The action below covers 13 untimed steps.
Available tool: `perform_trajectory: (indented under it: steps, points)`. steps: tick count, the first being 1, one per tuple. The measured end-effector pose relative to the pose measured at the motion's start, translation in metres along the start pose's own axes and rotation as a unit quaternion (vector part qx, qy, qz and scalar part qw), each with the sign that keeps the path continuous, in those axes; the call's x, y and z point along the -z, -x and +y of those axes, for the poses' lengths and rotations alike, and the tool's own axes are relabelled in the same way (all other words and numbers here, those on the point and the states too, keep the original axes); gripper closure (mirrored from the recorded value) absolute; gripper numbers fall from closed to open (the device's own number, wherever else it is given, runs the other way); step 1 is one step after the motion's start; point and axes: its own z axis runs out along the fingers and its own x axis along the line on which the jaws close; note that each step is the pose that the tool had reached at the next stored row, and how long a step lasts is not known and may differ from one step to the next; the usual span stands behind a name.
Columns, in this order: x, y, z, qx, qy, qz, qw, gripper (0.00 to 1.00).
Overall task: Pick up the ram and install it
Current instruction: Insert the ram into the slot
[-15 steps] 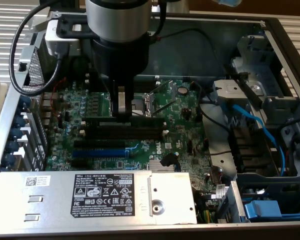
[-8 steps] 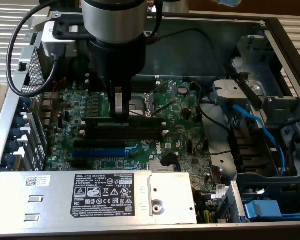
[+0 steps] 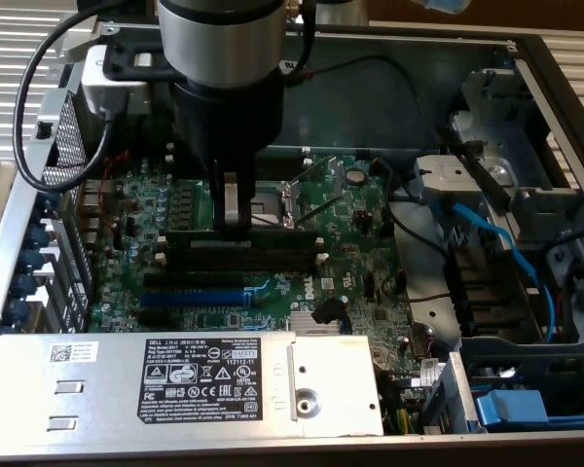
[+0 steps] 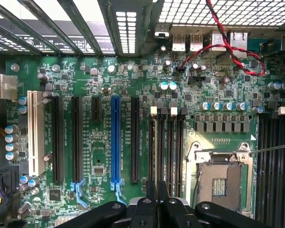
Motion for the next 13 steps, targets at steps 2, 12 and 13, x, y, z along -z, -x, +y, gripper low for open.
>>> perform_trajectory:
  steps: [2, 12, 13]
  points:
    - [-0.0003, 0.0000, 0.0000, 0.000, 0.0000, 0.0000, 1.0000, 0.88]
    - [-0.0011, 0.0023, 0.0003, -0.001, -0.0001, 0.0038, 1.0000, 0.88]
    - [-0.0012, 0.0023, 0.0002, -0.001, -0.0001, 0.0043, 1.0000, 0.88]
